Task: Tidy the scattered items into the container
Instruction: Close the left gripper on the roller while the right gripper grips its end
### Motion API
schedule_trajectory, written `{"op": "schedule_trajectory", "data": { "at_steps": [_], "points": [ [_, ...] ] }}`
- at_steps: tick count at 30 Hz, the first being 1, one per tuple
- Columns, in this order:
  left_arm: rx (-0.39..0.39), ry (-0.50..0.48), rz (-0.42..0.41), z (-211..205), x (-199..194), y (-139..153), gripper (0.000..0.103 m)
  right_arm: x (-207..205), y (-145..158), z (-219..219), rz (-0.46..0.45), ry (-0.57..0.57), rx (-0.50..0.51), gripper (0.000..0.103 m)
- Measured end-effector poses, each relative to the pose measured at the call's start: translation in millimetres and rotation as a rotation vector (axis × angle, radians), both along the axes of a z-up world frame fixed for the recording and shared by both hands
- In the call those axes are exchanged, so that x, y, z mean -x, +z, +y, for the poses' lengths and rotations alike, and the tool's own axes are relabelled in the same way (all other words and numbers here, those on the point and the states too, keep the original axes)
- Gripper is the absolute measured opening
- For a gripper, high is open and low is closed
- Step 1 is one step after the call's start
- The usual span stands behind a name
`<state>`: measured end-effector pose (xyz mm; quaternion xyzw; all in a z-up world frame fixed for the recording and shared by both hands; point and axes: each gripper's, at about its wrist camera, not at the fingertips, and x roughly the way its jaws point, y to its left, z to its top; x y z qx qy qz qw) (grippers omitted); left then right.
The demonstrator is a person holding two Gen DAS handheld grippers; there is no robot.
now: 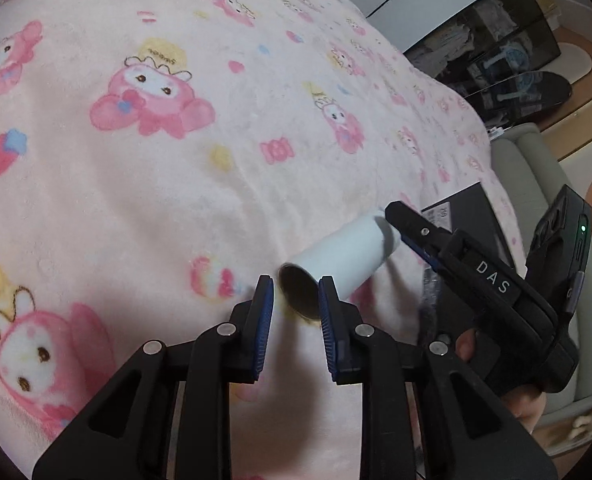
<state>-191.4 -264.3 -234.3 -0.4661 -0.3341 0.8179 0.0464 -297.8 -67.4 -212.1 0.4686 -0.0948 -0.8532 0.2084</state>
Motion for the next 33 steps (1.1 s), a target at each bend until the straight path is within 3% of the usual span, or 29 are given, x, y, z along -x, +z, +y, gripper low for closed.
{"op": "schedule_trajectory", "data": {
  "at_steps": [7, 12, 20, 26, 29, 33],
  "points": [
    [0.008, -0.007, 0.001, 2.0, 2.4, -2.0, 0.021, -16.6, -5.3, 7.3, -0.035, 0.003, 0.06, 0.035],
    [0.017, -0.025, 0.009, 6.5, 3.7, -1.6, 0.022, -44.2, 4.5, 10.0, -0.052, 0.042, 0.013, 0.034],
    [-0.014, -0.03, 0.003, 4.9, 3.7, -5.0, 0.035, -97.8, -16.2, 18.5, -0.17, 0.094, -0.009, 0.034],
    [-0.035, -0.007, 0.003, 3.0, 16.6, -15.8, 0.043, -87.4, -7.7, 28.4, -0.123, 0.009, 0.061, 0.034],
    [-0.062, -0.056, -0.002, 11.2, 21.4, -19.9, 0.043, -76.0, -12.2, 19.2, -0.145, 0.033, 0.058, 0.034],
    [-0.082, -0.127, 0.011, 22.5, 10.2, -13.0, 0.044, -85.6, -14.0, 22.2, -0.171, 0.024, 0.139, 0.034]
  ]
}}
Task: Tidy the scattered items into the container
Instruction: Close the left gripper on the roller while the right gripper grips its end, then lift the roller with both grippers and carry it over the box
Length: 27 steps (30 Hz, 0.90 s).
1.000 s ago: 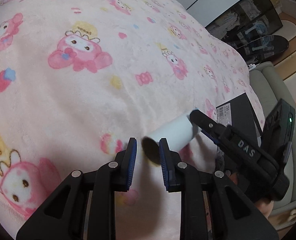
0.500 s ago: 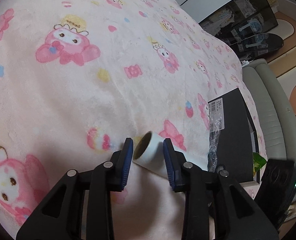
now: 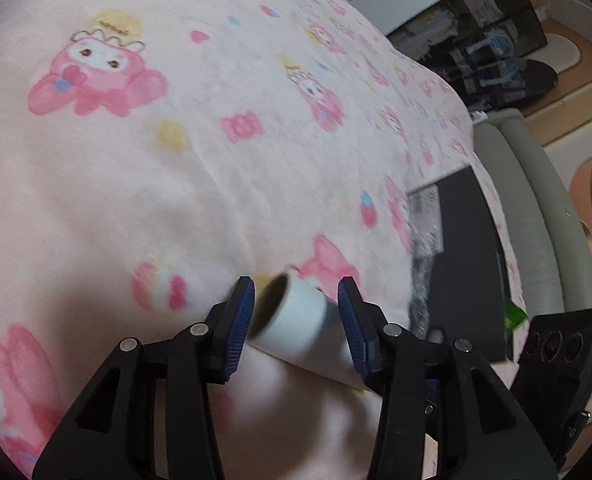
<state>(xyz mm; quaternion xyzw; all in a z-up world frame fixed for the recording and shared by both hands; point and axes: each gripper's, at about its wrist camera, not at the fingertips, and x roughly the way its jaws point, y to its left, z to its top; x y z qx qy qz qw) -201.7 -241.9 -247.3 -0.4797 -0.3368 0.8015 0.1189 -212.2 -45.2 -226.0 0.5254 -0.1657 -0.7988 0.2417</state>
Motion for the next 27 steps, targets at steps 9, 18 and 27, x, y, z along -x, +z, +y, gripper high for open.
{"op": "schedule_trajectory", "data": {
  "at_steps": [9, 18, 27],
  "points": [
    [0.032, -0.172, 0.043, 65.8, -54.4, 25.2, 0.044, -48.8, 23.1, 58.5, 0.005, -0.046, -0.01, 0.034],
    [0.057, -0.273, 0.044, 135.3, -88.5, 33.7, 0.042, -82.7, 29.2, 123.0, 0.016, -0.092, -0.032, 0.034],
    [0.077, -0.289, 0.038, 198.1, -93.9, 25.1, 0.041, -99.9, 24.4, 185.2, 0.002, -0.168, -0.029, 0.034]
  ]
}}
